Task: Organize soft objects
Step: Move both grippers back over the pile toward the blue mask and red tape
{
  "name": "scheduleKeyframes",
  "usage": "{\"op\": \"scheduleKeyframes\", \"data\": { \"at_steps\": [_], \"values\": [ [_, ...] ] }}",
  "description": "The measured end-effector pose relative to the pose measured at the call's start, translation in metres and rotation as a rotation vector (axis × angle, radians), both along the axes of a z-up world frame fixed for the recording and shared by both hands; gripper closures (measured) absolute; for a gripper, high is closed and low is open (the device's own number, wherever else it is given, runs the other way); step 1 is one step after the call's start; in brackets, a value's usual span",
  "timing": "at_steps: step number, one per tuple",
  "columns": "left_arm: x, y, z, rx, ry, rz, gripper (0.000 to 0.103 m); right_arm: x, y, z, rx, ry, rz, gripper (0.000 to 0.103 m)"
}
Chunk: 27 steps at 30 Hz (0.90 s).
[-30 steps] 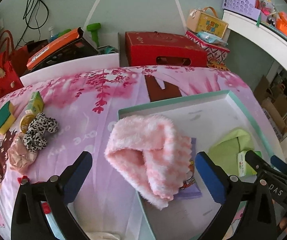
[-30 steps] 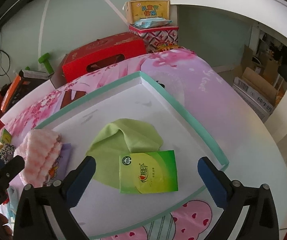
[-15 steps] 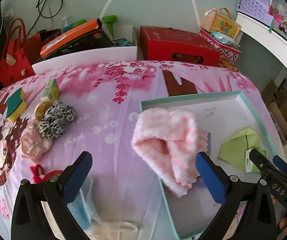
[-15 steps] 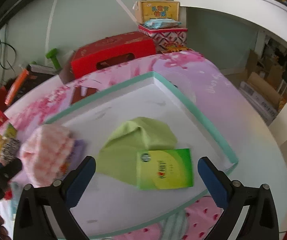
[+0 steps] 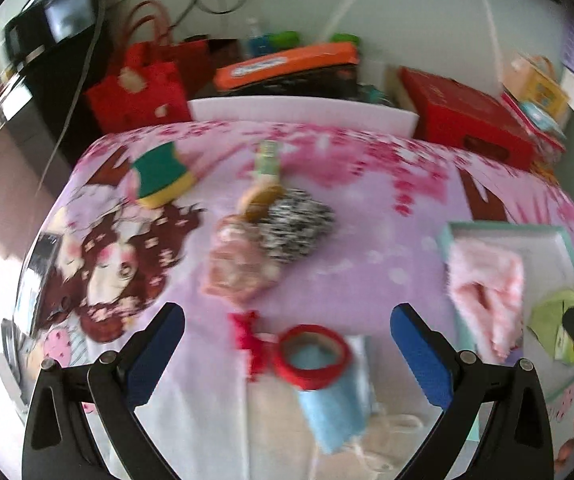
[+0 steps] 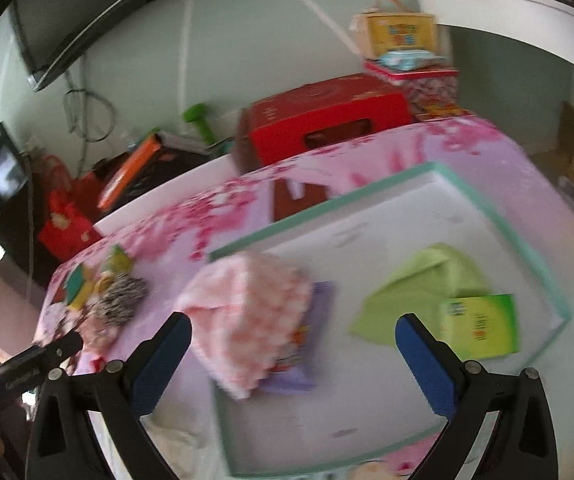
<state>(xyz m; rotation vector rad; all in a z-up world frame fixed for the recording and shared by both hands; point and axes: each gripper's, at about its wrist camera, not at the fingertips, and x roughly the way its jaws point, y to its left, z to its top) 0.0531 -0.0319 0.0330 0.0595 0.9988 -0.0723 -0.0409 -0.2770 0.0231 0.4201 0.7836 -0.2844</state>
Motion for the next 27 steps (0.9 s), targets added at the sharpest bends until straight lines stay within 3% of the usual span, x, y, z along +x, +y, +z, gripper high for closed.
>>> {"op": "scheduleKeyframes", "data": {
  "at_steps": [8,16,22,27],
  "values": [
    [-0.003,0.050,-0.006,-0.068,0.023,0.107,0.001,0.025,0.056,-0.002,0.014,-0.007,0.142,0.000],
    [-0.003,0.072,-0.013,-0.082,0.035,0.162,0.001,0.038,0.093,-0.003,0.045,-0.025,0.223,0.000],
    [-0.004,0.085,-0.018,-0.105,0.048,0.200,0.001,0.047,0.117,-0.010,0.003,0.013,0.304,0.000],
    [-0.004,0.094,-0.018,-0.098,0.013,0.236,0.001,0.051,0.139,-0.018,-0.027,0.030,0.402,0.000]
  ]
}}
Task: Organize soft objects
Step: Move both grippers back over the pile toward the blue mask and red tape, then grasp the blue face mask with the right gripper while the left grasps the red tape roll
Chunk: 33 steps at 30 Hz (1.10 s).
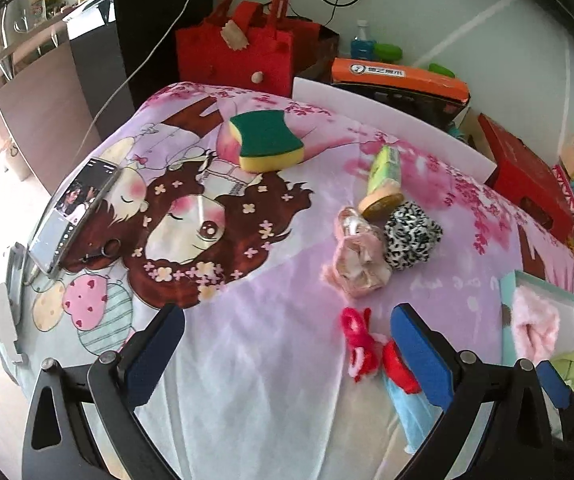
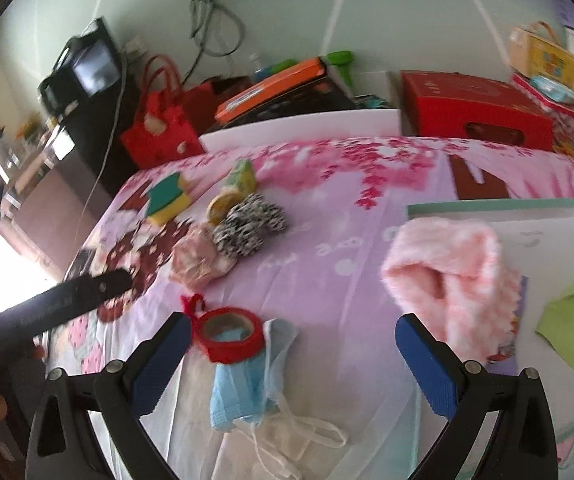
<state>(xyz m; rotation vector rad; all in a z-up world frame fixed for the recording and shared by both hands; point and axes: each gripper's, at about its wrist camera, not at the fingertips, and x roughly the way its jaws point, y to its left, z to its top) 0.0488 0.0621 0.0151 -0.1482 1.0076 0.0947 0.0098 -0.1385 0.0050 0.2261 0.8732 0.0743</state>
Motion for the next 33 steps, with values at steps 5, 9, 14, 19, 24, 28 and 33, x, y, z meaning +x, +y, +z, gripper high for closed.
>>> {"op": "scheduleKeyframes", "data": {
  "at_steps": [5,9,14,19,24,28,33],
  "values": [
    [0.007,0.004,-0.018,-0.041,0.085,-0.005,0.001,0.004,0.020,-0.014,-0.011,0.038,0.083,0.000],
    [0.012,0.011,-0.034,-0.096,0.145,0.013,0.001,0.007,0.035,-0.023,-0.064,0.067,0.129,0.000],
    [0.013,0.008,-0.039,-0.136,0.166,0.007,0.001,0.009,0.042,-0.039,-0.099,0.127,0.157,0.002],
    [0.013,0.001,-0.039,-0.192,0.166,-0.025,0.001,0.009,0.042,-0.054,-0.121,0.174,0.167,0.010],
    [0.013,-0.005,-0.038,-0.219,0.169,-0.048,0.001,0.007,0.035,-0.065,-0.142,0.207,0.153,0.019],
    [0.012,-0.009,-0.035,-0.237,0.160,-0.072,0.001,0.007,0.030,-0.066,-0.126,0.217,0.142,0.030],
    [0.012,-0.020,-0.034,-0.231,0.159,-0.128,0.001,0.006,0.026,-0.064,-0.088,0.215,0.129,0.041]
  ]
}}
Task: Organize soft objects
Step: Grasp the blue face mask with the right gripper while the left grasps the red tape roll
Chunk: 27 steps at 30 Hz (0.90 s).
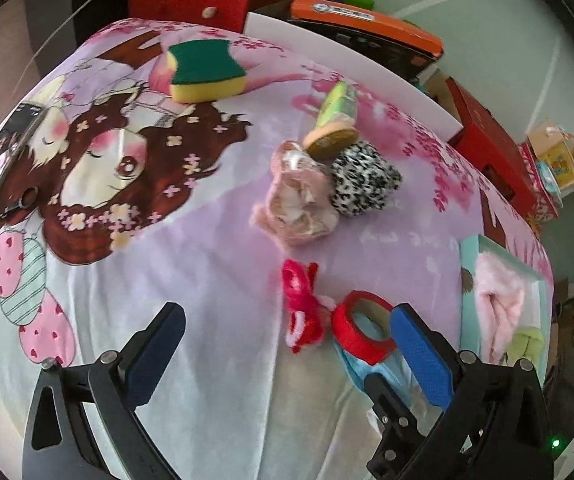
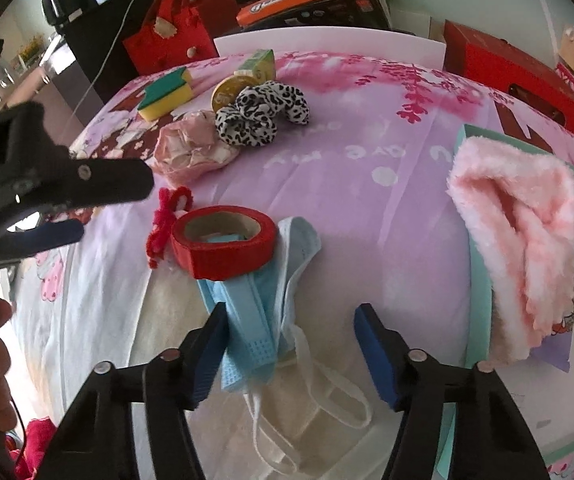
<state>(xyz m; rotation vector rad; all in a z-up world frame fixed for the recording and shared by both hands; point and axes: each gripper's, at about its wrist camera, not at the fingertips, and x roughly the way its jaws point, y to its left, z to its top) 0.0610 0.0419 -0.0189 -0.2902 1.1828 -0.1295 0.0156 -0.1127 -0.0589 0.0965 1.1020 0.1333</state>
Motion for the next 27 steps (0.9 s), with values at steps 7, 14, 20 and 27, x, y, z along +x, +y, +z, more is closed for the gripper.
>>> {"op": "scheduleKeyframes", "data": {
  "at_steps": [7,14,20,27],
  "values": [
    [-0.002,-0.018,-0.001,0.017,-0.003,-0.082,0.002,-0.001,-0.004,0.001,0.048,0.004,-0.001,0.060],
    [-0.004,-0.041,-0.004,0.041,0.002,-0.187,0.015,0.001,-0.011,-0.001,0.101,0.023,-0.011,0.069],
    [-0.007,-0.063,-0.005,0.074,-0.012,-0.275,0.023,0.001,-0.012,-0.002,0.106,0.033,-0.014,0.070],
    [-0.007,-0.078,-0.012,0.092,0.001,-0.330,0.044,0.003,-0.015,-0.003,0.123,0.044,-0.022,0.069]
  ]
}}
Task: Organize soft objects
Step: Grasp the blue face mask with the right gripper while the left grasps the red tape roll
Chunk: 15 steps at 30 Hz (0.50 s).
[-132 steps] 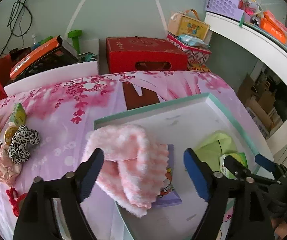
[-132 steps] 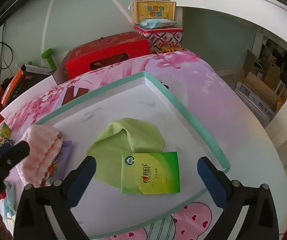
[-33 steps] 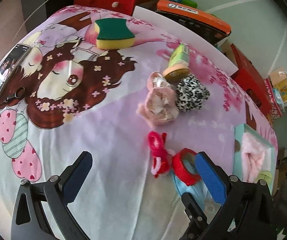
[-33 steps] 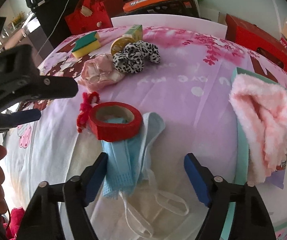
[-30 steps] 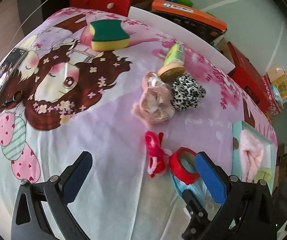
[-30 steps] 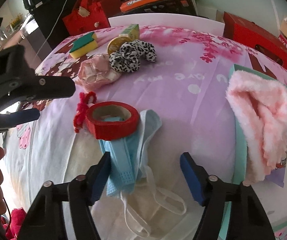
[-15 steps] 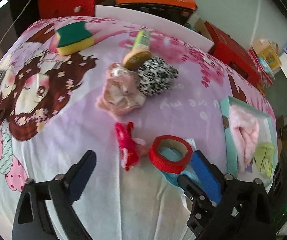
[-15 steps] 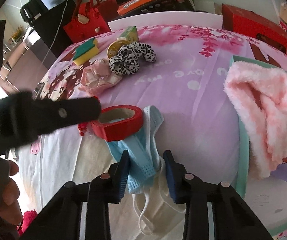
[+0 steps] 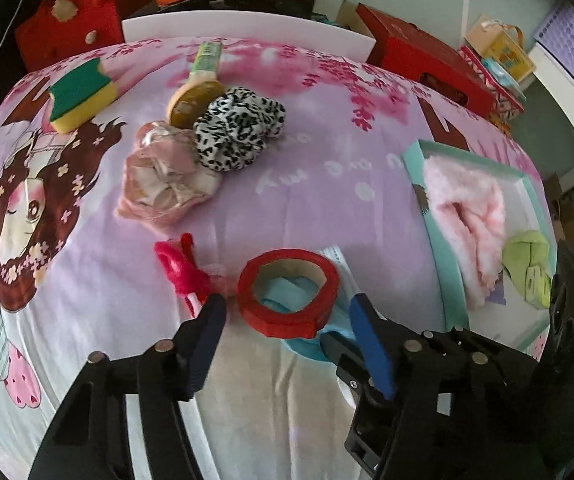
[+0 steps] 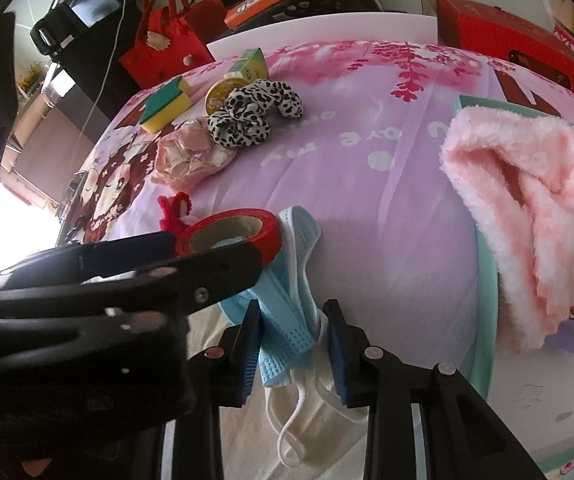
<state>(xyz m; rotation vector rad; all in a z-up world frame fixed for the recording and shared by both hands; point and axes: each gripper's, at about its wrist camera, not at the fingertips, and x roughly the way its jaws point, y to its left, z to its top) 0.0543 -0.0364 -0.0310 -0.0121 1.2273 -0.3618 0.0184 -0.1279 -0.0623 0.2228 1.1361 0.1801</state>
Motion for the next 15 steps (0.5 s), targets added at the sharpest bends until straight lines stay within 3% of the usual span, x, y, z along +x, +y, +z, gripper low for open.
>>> {"op": "scheduleKeyframes", "data": {
  "at_steps": [6,15],
  "values": [
    [0.003,-0.005,-0.009,0.032,0.014,-0.011,0.049,0.000,0.000,0.000,0.000,0.005,-0.001,0.069],
    [0.004,-0.005,-0.009,0.010,0.005,-0.008,0.050,0.000,0.000,-0.001,-0.001,0.006,-0.002,0.069]
  ]
}}
